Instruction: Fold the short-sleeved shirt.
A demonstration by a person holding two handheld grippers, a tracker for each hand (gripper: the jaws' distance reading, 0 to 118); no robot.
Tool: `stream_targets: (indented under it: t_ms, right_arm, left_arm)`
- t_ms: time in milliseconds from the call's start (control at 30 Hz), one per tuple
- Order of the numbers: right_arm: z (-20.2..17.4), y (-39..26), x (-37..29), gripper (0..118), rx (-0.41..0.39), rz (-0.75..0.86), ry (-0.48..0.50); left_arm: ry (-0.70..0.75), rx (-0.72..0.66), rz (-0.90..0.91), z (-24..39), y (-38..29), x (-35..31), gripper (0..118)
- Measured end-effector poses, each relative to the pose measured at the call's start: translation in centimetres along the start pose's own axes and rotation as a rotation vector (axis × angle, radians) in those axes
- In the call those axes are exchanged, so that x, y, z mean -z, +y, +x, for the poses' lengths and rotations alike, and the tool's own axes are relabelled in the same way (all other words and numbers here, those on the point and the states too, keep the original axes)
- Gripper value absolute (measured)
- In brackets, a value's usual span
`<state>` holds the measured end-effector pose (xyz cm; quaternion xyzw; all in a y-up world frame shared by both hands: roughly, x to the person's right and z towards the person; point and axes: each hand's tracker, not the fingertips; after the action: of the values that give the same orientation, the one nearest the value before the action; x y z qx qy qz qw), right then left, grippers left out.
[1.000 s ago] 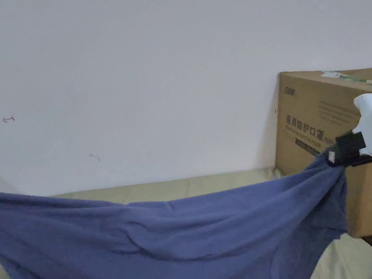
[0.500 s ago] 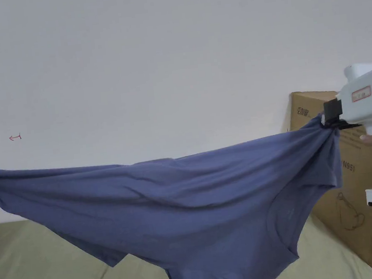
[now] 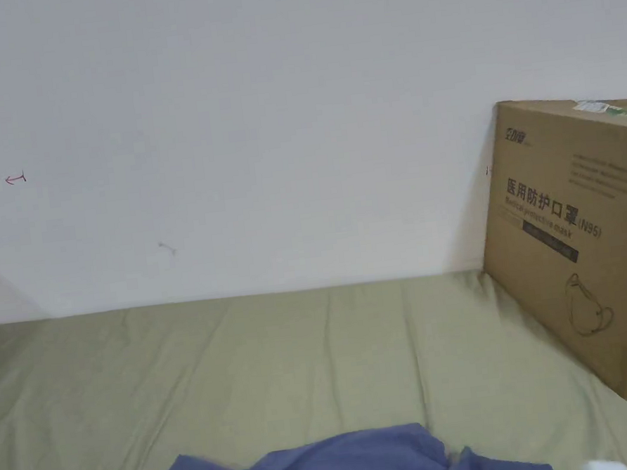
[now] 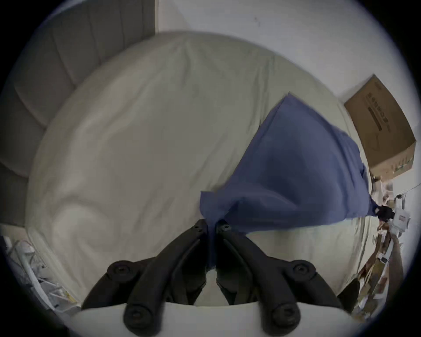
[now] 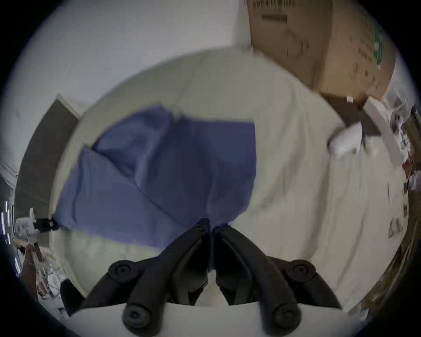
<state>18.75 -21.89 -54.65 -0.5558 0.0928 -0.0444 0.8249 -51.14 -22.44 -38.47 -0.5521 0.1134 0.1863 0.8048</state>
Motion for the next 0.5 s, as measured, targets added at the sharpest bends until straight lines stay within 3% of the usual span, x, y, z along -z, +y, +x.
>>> stream_targets:
  t_ms: [100, 233, 367, 500]
  right_arm:
    - [1.3, -3.6, -0.5, 3, -0.008, -0.033, 0.017]
    - [1.9, -7.2, -4.0, 3, -0.011, -0.018, 0.033]
    - [2.3, -9.4, -6.5, 3, -0.043, -0.013, 0.013]
    - [3.5, -11.0, -6.0, 3, -0.023, -0.046, -0.017]
  left_arm:
    - [-0.029, -0.026, -0.022, -1.3, -3.2, -0.8, 5]
    - [-0.012, 0.049, -0.024, -2.2, -5.2, -3.1, 5]
    - [-0.021, 0.079, -0.039, -2.3, -6.6, -5.7, 5]
    - [-0.052, 0.109, -0.066, -3.0, -7.0, -6.9, 5]
